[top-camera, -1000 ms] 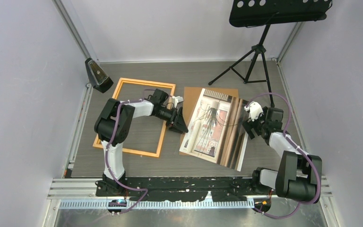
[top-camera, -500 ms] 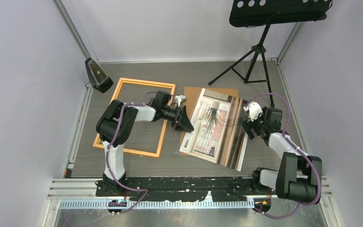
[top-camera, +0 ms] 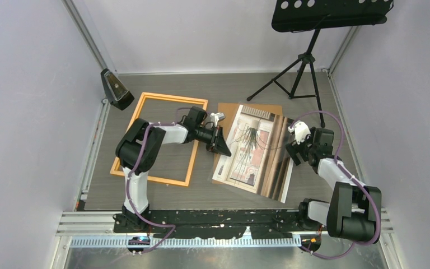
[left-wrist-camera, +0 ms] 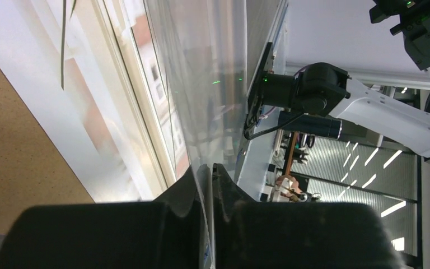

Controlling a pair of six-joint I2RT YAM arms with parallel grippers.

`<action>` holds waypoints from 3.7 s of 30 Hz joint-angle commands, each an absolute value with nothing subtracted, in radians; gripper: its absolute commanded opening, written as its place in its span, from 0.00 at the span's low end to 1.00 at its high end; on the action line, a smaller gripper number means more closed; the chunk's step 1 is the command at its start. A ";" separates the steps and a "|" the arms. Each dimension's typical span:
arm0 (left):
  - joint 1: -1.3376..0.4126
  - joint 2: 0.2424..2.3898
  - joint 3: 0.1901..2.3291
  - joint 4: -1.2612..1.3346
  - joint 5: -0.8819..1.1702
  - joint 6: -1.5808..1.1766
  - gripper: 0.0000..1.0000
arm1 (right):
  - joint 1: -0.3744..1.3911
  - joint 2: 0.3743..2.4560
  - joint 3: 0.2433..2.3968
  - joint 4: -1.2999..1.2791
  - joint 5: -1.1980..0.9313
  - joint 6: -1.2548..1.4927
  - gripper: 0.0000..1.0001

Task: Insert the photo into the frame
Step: Pick up the photo frame item at the center of the board, then move the photo frame to the center of the board.

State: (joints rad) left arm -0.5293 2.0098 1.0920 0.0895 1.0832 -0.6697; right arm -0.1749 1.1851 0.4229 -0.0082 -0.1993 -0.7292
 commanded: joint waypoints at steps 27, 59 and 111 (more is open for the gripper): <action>-0.377 1.624 1.005 0.169 1.137 -0.678 0.00 | -0.191 1.054 0.813 -0.344 -0.642 -0.252 0.98; -0.049 1.182 1.081 -0.414 1.293 -0.362 0.00 | 0.161 1.285 0.730 0.261 -0.800 0.374 1.00; 0.071 1.081 0.697 0.498 1.065 -1.069 0.00 | 0.293 1.737 0.622 1.160 -0.912 0.968 0.94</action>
